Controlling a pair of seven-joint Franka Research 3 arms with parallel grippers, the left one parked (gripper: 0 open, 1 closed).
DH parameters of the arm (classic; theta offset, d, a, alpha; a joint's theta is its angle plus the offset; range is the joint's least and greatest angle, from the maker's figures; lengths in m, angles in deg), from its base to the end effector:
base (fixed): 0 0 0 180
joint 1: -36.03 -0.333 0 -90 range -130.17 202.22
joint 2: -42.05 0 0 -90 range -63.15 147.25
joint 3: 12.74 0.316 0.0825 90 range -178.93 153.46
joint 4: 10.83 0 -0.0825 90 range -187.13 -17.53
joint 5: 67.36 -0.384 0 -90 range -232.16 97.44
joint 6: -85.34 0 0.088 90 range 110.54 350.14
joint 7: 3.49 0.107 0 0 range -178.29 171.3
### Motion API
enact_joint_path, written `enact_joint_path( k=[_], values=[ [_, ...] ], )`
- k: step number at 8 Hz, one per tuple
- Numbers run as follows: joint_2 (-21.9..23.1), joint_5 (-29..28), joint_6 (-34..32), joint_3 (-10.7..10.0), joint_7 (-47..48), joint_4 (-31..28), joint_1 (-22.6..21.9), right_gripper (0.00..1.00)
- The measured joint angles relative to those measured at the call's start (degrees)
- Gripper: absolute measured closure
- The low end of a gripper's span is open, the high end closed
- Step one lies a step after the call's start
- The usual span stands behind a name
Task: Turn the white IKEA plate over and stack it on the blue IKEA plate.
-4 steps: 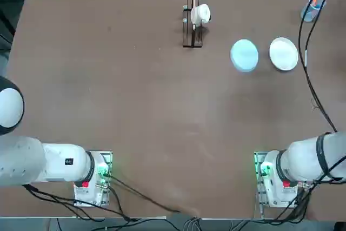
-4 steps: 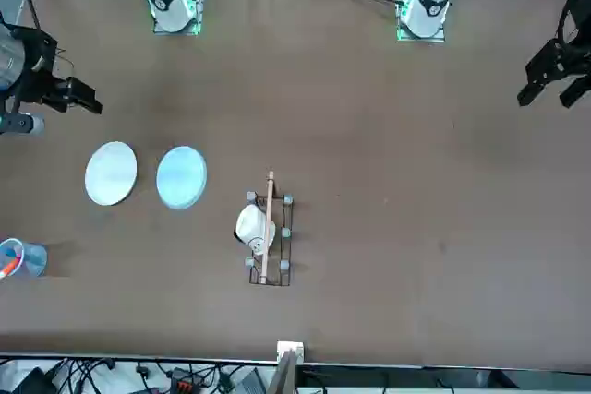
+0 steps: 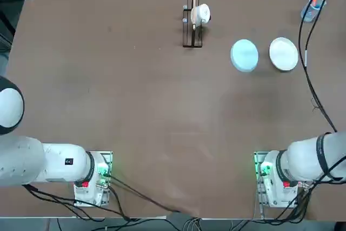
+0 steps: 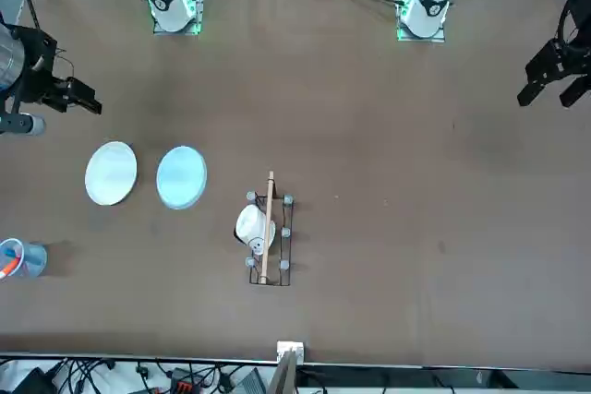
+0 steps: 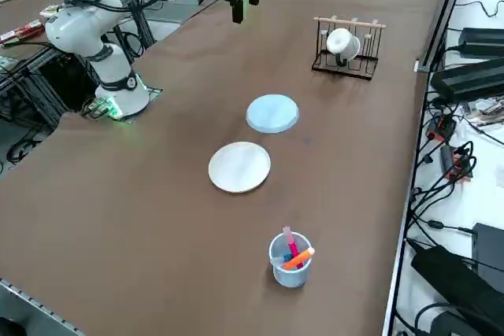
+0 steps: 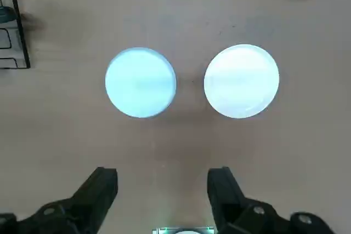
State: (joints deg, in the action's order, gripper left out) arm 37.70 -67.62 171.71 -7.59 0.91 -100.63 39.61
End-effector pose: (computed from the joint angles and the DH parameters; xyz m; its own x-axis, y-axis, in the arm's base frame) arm 0.5676 0.0142 0.5786 0.9896 -0.0487 -0.1355 -0.0493 -0.9988 -0.0009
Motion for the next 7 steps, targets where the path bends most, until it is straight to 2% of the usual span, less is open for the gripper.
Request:
enact_joint_path(
  k=[2,4,5,7],
  values=[
    [-1.23,0.45,0.02,-0.06,0.0,-0.05,0.05,0.0],
    [-5.01,1.34,2.62,-0.26,0.02,-1.53,0.94,0.0],
    [-6.67,1.73,8.48,-0.34,0.02,-5.0,1.62,0.0],
    [-8.22,3.2,26.18,-0.47,-0.87,-17.77,3.53,0.0]
  ],
)
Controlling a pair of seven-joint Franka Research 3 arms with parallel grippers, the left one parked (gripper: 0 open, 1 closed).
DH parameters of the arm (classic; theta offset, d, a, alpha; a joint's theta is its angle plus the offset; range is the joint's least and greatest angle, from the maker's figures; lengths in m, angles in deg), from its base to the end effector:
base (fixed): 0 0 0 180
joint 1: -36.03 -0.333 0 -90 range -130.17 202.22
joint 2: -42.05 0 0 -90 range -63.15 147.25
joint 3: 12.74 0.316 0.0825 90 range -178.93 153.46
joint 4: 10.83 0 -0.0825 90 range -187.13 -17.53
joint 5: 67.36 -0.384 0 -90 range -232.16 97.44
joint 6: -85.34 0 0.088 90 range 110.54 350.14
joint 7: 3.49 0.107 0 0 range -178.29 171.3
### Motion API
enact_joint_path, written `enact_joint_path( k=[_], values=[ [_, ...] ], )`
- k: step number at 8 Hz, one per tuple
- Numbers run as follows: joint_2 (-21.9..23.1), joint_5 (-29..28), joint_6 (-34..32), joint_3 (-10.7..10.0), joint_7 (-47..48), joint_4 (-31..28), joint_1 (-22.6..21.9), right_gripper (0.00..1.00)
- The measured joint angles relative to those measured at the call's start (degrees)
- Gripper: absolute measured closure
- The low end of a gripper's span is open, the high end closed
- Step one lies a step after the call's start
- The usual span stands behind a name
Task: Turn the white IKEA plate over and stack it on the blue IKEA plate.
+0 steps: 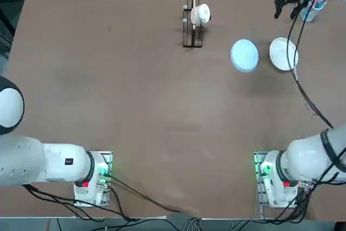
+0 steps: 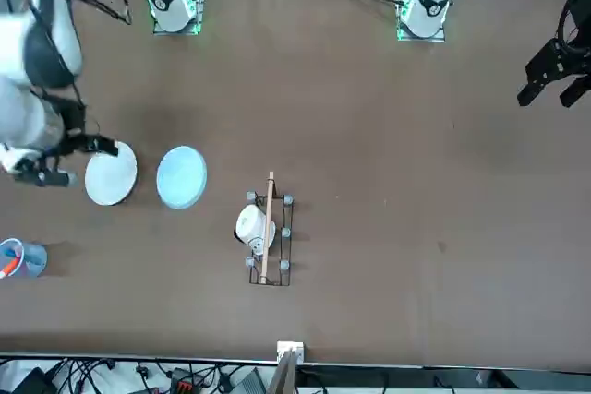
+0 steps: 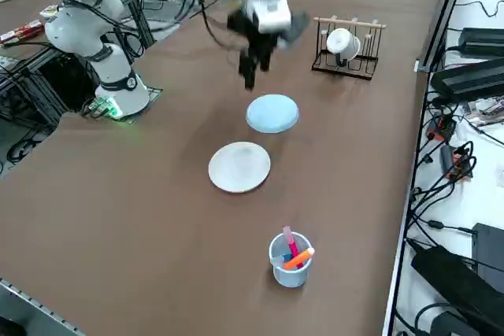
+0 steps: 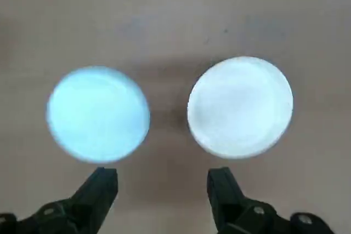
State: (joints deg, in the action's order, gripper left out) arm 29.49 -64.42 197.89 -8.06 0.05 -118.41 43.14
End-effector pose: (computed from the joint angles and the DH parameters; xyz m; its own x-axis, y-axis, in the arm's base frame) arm 0.5951 -0.0307 0.3848 0.9880 -0.0836 -0.1296 -0.0798 -0.9962 0.0347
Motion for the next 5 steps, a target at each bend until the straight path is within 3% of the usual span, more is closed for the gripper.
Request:
enact_joint_path(
  k=[2,5],
  values=[
    [-1.58,2.14,14.84,-0.05,-1.79,-11.5,2.41,0.0],
    [-7.41,5.12,22.01,-0.1,-2.26,-13.89,4.01,0.0]
  ],
)
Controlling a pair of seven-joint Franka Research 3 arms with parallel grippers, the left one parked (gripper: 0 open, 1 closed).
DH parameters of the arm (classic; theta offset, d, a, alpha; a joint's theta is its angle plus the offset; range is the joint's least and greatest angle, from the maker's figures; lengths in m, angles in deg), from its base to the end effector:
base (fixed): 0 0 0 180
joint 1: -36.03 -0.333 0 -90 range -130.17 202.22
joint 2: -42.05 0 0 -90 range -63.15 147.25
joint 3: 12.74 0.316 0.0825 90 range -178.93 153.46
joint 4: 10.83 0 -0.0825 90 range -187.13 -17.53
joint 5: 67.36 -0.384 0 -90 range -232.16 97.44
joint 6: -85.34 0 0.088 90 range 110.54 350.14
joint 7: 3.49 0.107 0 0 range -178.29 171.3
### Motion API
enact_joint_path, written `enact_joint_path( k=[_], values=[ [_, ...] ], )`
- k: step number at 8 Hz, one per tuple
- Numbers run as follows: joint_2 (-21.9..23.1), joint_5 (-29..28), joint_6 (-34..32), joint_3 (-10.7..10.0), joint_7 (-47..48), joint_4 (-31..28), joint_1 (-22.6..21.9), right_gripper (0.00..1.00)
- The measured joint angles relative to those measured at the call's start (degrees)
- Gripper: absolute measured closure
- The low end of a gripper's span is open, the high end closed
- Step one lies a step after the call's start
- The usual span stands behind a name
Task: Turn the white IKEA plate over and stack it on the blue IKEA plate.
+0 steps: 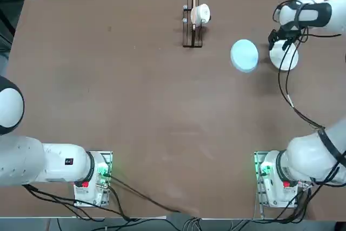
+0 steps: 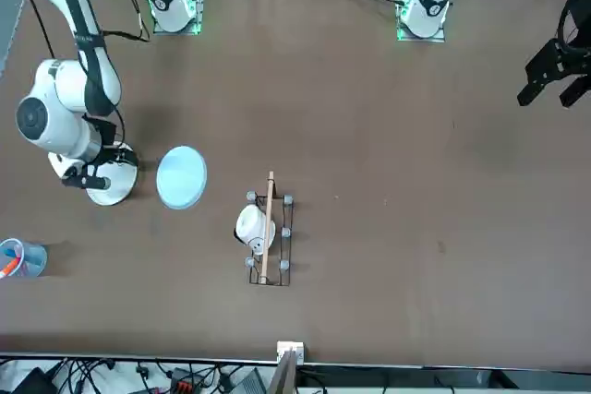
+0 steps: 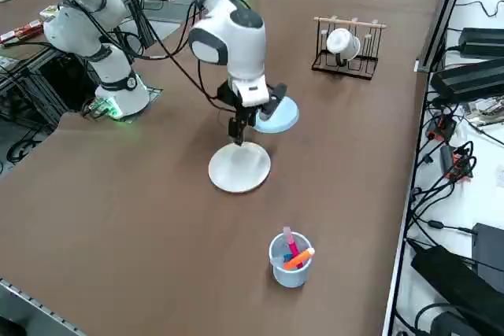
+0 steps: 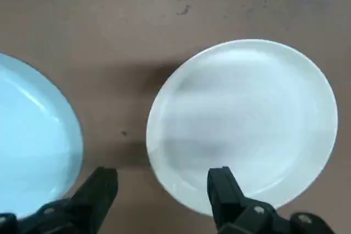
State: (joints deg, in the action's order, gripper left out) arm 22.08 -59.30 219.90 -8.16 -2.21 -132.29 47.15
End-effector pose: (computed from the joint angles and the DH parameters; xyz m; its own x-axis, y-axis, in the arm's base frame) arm 0.5602 -0.0664 0.2369 0.9922 -0.0385 -0.1188 -0.0311 -0.9975 0.0632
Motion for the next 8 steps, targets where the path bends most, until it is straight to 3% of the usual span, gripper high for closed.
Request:
enact_joint_path(
  k=[3,5,8],
  values=[
    [-5.86,2.69,2.2,0.16,0.0,2.52,0.01,0.01],
    [-6.66,2.81,2.2,0.21,-0.02,3.4,0.0,0.13],
    [-6.68,3.03,1.97,0.48,-0.21,3.65,-0.13,0.79]
  ],
)
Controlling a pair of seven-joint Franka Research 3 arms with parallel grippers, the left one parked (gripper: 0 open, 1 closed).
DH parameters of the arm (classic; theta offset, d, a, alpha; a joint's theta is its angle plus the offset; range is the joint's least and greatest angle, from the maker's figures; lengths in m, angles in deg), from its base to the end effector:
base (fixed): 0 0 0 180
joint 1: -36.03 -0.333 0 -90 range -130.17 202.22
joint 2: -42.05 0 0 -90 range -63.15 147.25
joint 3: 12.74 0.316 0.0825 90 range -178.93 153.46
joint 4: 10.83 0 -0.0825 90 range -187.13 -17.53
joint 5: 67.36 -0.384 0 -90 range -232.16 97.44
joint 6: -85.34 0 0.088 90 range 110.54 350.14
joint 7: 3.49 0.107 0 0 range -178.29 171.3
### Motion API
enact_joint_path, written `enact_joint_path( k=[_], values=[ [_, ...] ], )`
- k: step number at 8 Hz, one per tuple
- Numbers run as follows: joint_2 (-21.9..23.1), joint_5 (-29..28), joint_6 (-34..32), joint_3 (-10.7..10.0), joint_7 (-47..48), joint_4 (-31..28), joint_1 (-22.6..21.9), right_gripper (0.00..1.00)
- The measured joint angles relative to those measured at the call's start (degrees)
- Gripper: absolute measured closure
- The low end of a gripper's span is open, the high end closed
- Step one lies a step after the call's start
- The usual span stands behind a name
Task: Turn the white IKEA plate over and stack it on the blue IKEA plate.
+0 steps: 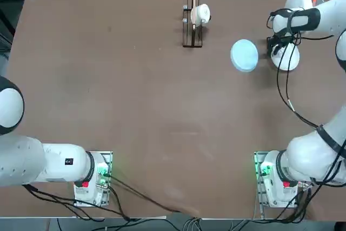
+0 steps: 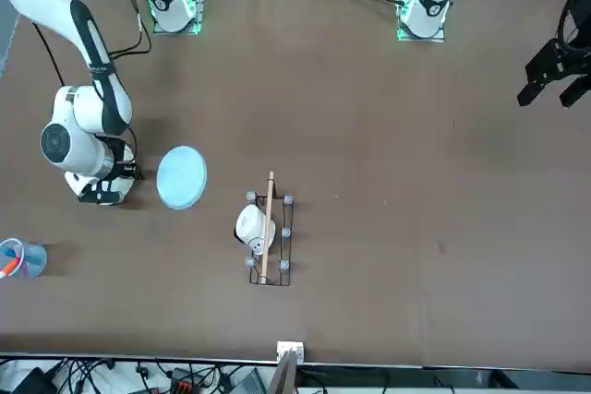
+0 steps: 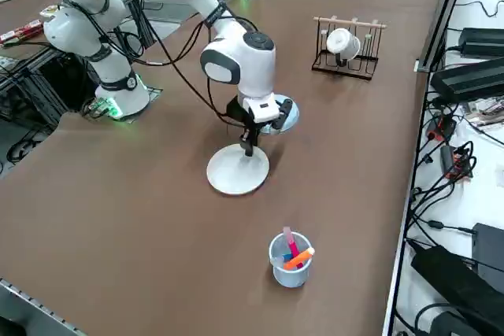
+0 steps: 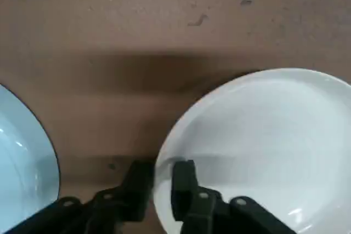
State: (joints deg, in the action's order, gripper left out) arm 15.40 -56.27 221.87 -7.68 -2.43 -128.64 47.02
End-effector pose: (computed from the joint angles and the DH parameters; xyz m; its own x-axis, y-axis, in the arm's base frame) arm 0.5753 -0.0617 0.1968 0.9904 0.0155 -0.1373 0.0261 -0.9968 0.0757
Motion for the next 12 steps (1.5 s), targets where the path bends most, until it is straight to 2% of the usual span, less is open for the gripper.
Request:
enact_joint_path(
  k=[1,3,5,7,8,9,10,12],
  values=[
    [0.09,0.18,-0.54,-0.01,0.0,0.19,0.01,0.96],
    [0.17,0.37,-3.58,0.1,-0.2,1.77,-0.02,0.98],
    [0.24,0.78,-12.64,0.6,-4.89,7.11,-0.99,0.98],
    [1.42,0.67,-22.73,1.23,-6.75,14.14,-3.9,0.98],
    [2.65,-0.52,-27.73,2.31,-6.87,17.55,-4.37,0.98],
    [3.94,-4.34,-33.56,3.71,-6.98,21.27,-4.48,0.98],
    [5.11,-10.81,-39.02,4.34,-7.83,24.43,-4.52,0.98],
    [6.82,-26.47,-43.82,4.12,-13.47,27.13,-3.78,0.98]
  ],
)
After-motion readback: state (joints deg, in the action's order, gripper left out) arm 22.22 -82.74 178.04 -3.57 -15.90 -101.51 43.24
